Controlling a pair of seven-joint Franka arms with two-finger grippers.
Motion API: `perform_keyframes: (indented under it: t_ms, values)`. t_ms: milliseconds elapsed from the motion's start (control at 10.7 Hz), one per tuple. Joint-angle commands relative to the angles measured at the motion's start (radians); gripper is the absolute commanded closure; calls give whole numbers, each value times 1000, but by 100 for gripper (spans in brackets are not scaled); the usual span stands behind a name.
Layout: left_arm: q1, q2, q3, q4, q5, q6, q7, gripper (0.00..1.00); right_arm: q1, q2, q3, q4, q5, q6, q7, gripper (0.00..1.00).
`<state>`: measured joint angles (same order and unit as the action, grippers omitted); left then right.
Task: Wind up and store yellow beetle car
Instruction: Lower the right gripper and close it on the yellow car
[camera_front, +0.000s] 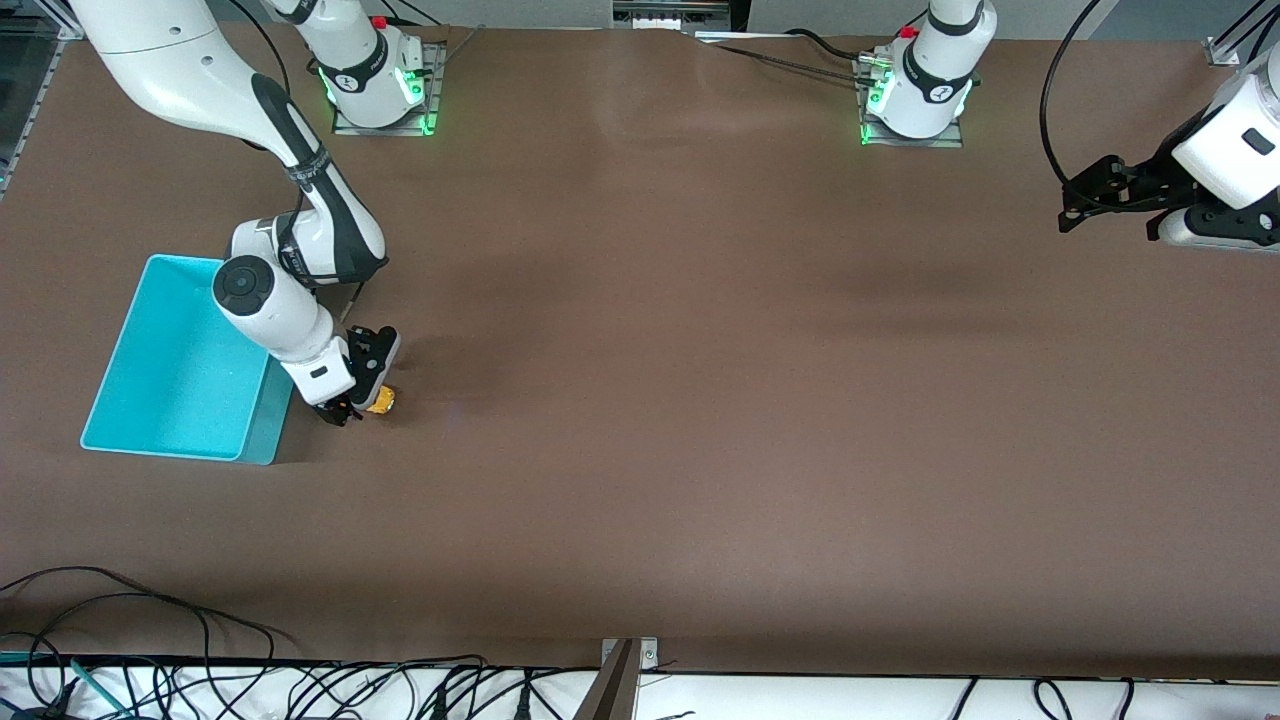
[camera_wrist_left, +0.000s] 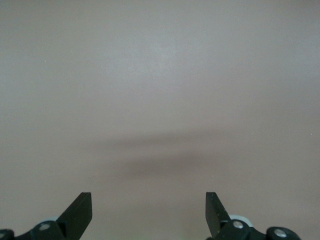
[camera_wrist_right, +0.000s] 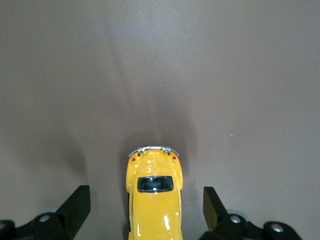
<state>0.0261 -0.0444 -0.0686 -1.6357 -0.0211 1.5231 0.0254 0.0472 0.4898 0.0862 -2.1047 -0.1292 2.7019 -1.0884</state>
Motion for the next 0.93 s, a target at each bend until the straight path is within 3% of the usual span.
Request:
perform_keyframes:
  t_ms: [0,280,560,653,840]
  values:
    - [6,17,-2,37,-13,-29,-7,0,-12,-8,9,-18,-23,30,-14,6]
    - [6,17,-2,37,-13,-29,-7,0,-29,9,9,-18,-24,53,-56,42]
    - [6,17,-3,37,-13,-29,-7,0,-41,18,9,-18,-24,73,-119,92]
    - [6,17,-3,37,-13,-29,-7,0,-41,13,9,-18,-23,73,-128,100]
    - [6,17,-3,37,-13,-29,-7,0,-40,-22,7,-18,-23,55,-134,100]
